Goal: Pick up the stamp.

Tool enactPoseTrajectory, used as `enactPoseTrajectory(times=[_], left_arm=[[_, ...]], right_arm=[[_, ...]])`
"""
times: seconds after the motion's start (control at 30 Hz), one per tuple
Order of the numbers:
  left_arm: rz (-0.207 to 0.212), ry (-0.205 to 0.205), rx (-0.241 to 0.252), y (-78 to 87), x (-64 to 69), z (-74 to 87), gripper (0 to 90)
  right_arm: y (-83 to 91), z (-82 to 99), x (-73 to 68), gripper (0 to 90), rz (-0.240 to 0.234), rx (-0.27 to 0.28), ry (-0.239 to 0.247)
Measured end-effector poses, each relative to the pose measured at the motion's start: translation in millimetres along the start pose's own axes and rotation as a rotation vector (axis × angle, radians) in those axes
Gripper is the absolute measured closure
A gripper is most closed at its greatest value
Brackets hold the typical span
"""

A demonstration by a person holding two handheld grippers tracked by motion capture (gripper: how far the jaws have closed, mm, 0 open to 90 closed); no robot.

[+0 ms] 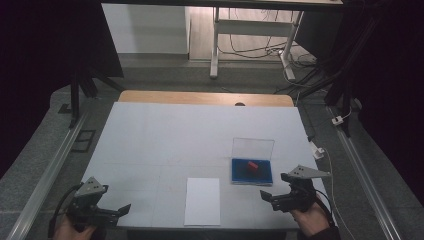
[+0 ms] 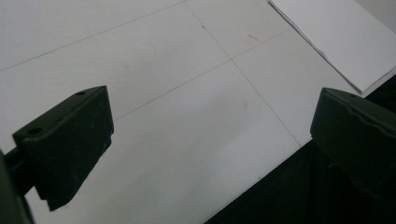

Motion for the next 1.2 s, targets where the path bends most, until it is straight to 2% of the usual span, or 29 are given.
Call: enactPoseTrajectory(times=[0.13,0.3,0.53,0.73,1.0,1.2], left_arm=[[0.002,0.000,-0.002,-0.2,0.0,0.0,0.0],[0.003,-0.003,-0.005,-0.6,0.3,0.1,0.0],[0.000,-0.003,-0.009,-0.9,0.6,0.2,0.0],[0.000,-0.005,-0.010,-1.0,0.5,0.2,0.0],[0.000,-0.007,-0.012,-1.3,0.6,0.3,0.0],[0.000,-0.013,-0.013,-1.6,1.5,0.3,0.0]], right_arm=[[-6.2,-3.0,-1.9,0.0,-0.004,-0.006,0.019],[-16.3,-5.3,0.5,0.0,0.003,-0.040,0.050],[-28.0,-9.6,2.1,0.0,-0.007,-0.066,0.058],[-40.7,-12.5,9.5,0.0,0.038,-0.104,0.079],[-52.7,-17.4,14.3,0.0,0.021,-0.122,0.079],[-61.5,-20.8,20.6,0.0,0.011,-0.131,0.061]])
Point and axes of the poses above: each handheld gripper's, and its own axes: y roughly backward along the jaws, z roughly out of its underside, x roughly to its right, the point moved 8 cm from there along -y, roughly forward along the jaws, and after that the axes turned 1 degree about -z, right-handed, at the moved point
